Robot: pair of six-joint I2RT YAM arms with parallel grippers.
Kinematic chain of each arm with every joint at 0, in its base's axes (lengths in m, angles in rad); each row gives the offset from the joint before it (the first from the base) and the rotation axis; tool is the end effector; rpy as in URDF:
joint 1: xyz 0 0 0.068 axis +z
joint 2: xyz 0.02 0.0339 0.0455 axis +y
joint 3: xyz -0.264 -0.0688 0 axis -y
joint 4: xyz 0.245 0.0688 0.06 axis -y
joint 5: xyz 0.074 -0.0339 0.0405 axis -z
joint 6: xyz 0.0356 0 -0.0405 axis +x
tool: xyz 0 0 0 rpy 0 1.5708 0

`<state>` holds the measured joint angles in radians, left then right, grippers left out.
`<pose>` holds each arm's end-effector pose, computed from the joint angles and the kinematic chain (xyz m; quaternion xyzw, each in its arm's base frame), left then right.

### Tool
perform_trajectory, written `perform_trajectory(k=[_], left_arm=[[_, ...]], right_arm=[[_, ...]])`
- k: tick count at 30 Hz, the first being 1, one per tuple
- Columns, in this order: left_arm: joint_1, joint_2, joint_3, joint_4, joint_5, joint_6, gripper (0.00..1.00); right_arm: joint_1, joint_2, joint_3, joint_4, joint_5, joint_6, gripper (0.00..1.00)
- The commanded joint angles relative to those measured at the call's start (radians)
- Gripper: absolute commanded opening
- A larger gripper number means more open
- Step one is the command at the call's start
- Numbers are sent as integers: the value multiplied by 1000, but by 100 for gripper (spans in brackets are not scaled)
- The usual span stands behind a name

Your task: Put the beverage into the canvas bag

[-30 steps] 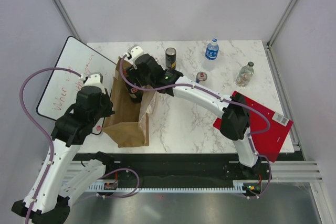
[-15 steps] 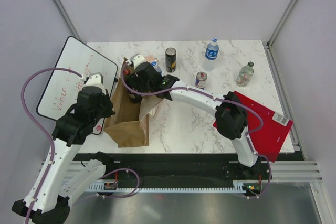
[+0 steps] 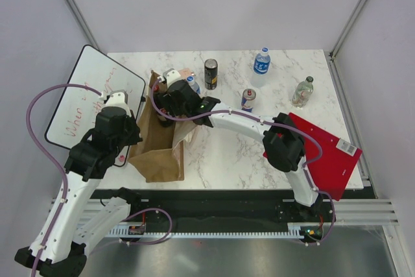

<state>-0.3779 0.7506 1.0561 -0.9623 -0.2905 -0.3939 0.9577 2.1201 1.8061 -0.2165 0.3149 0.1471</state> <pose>0.1229 -0.0378 0.3585 -0.0710 0.8874 -0.0440 0.4534 0.2981 0.4046 0.2655 -0.2663 0.8183 0.1417 0.4892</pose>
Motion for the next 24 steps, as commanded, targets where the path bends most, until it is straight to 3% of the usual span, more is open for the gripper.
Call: perform_trajectory(k=[1, 24], left_arm=[[-1, -4, -16, 11, 7, -30, 2], [-3, 9, -27, 16, -27, -22, 2]], right_arm=[[-14, -3, 10, 137, 24, 19, 47], [-17, 11, 15, 100, -8, -20, 75]])
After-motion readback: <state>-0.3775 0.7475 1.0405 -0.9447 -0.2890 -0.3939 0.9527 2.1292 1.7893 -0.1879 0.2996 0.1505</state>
